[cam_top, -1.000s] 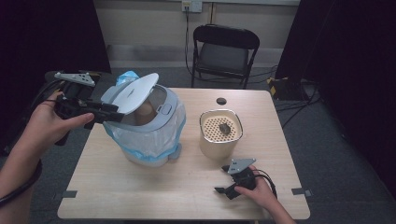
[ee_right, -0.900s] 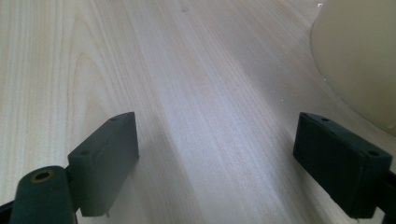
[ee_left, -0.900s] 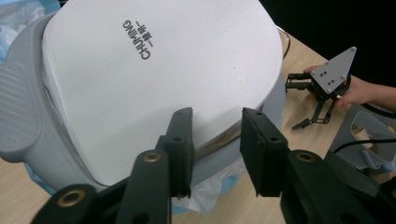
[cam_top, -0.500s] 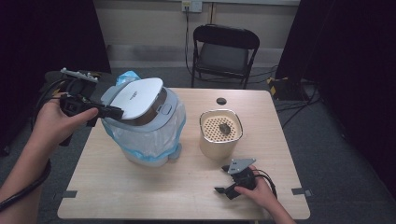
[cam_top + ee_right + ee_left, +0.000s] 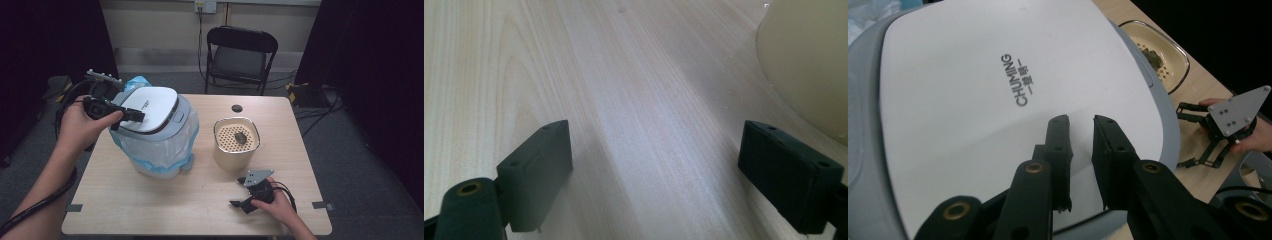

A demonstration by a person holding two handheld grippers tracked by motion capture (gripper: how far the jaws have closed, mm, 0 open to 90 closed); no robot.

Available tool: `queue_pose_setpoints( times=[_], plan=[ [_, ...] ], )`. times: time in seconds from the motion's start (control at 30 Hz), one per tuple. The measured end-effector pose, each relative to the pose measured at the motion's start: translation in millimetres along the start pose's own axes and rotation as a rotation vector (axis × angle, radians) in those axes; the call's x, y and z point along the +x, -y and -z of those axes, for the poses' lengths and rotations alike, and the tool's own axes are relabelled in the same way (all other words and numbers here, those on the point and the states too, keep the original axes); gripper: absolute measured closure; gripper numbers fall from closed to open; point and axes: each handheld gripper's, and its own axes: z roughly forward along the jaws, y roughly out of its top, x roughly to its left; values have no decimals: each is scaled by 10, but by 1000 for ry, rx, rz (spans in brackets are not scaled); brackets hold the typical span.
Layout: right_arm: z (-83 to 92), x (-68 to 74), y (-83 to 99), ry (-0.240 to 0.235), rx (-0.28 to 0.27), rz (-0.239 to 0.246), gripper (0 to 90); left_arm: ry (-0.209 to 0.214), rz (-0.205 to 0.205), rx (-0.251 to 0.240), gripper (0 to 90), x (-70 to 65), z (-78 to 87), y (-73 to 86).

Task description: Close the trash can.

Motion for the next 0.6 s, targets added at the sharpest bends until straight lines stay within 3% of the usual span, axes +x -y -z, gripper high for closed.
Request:
queue_pose_setpoints(
  times=[0.2,0.43,0.53,0.6],
  plan=[
    [0,0,0,0,0,0,132,0,7,-33,781,-27,-174,-55],
    [-1,0,0,-5,2,2,126,-96,-21,-29,824,-93,-285,-173],
    [0,-2,1,-6,2,4,125,-117,-33,-25,838,-117,-313,-196],
    [0,-2,1,-6,2,4,125,-120,-16,-45,874,-111,-319,-172]
  ],
)
